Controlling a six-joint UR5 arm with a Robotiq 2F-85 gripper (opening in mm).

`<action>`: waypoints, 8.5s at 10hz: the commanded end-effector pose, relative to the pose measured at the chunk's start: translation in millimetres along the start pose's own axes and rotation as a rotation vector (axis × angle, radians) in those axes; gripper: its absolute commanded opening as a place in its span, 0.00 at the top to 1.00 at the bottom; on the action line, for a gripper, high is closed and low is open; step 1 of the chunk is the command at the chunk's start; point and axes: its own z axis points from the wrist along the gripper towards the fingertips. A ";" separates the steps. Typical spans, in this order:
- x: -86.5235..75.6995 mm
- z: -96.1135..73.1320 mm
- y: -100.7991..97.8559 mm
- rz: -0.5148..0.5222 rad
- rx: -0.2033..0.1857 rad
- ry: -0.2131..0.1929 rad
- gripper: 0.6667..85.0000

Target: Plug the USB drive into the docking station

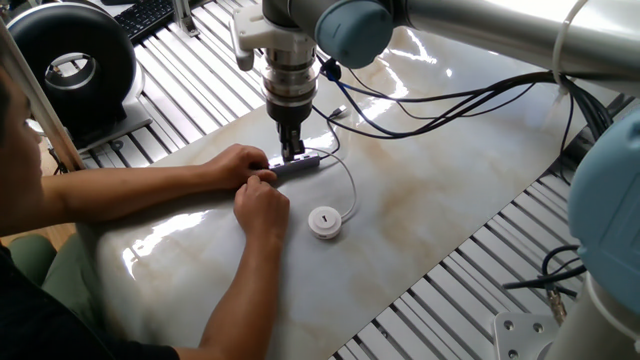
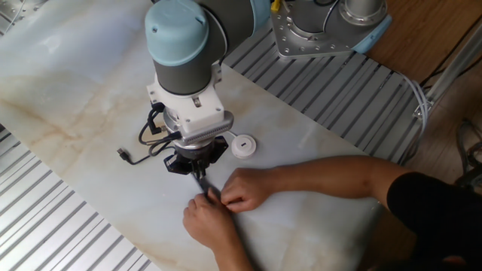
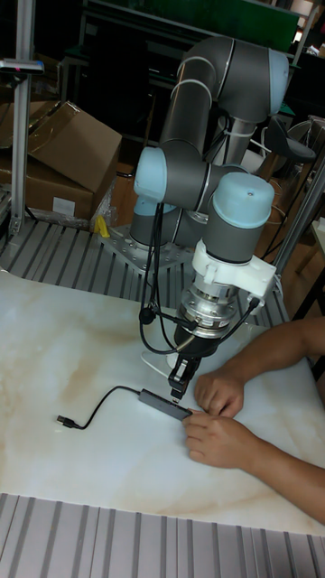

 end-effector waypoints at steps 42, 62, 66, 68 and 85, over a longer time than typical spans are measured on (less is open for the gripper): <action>2.6 1.1 -7.4 -0.017 -0.015 0.008 0.99; 2.9 -2.5 -4.1 0.002 -0.028 0.014 0.99; -1.1 -4.7 -0.4 -0.013 -0.042 0.002 0.99; -1.7 -4.4 -1.0 -0.013 -0.041 0.003 0.99; 4.0 -19.1 1.9 -0.003 -0.068 0.036 0.99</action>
